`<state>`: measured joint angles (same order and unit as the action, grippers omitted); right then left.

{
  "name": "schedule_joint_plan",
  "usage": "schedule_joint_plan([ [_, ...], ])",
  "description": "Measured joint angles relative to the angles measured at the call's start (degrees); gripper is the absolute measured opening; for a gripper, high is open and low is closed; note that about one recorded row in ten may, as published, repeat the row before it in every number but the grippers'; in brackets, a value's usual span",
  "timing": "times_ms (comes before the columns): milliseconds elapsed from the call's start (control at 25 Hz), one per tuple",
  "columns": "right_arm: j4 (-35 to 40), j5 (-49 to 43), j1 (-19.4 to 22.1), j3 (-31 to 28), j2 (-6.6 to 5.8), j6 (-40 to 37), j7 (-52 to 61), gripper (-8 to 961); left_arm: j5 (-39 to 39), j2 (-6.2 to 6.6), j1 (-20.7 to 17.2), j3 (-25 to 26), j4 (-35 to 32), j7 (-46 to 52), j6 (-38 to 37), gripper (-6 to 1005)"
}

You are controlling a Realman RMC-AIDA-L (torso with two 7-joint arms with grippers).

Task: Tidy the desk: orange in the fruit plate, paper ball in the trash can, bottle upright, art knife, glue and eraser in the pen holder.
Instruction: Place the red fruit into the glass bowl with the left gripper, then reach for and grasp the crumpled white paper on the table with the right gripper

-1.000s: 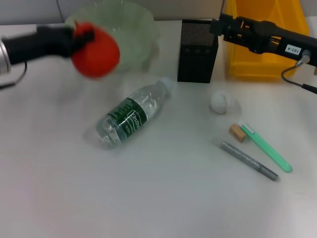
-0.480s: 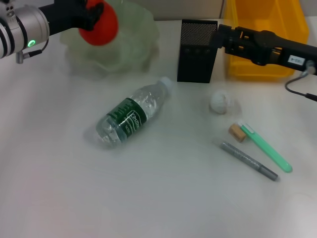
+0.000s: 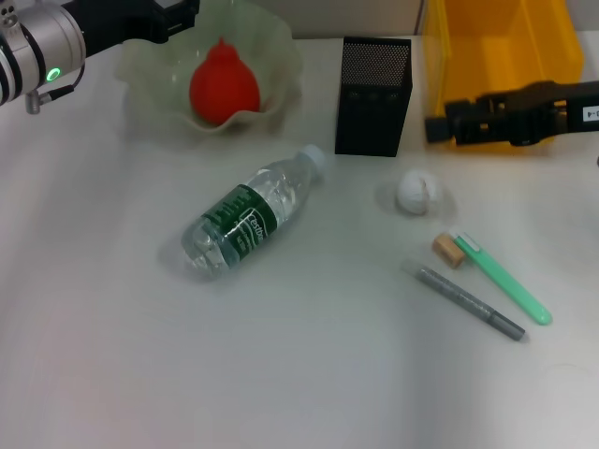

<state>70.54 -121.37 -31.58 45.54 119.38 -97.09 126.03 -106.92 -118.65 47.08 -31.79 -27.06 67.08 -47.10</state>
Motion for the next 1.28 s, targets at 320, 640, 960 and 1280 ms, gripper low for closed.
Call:
schedule_joint_plan([
  [320, 6.09, -16.00, -2.68, 7.30, 0.09, 2.15, 15.36, 603, 1.99, -0.03, -0.51, -0.03, -0.19, -0.15, 0.04, 677],
  [640, -3.04, -20.74, -5.80, 12.55, -0.17, 11.67, 18.44, 622, 2.74, 0.09, -1.27, 0.04, -0.28, -0.27, -0.11, 676],
  [960, -8.28, -22.03, -8.23, 15.51, -0.24, 15.55, 18.81, 660, 2.74, 0.09, -1.78, 0.11, -0.39, -0.28, -0.11, 677],
  [1280, -10.69, -25.12, -9.93, 18.26, -0.03, 19.38, 19.38, 698, 4.78, 0.15, -2.67, 0.04, -0.52, -1.48, -0.32, 676],
])
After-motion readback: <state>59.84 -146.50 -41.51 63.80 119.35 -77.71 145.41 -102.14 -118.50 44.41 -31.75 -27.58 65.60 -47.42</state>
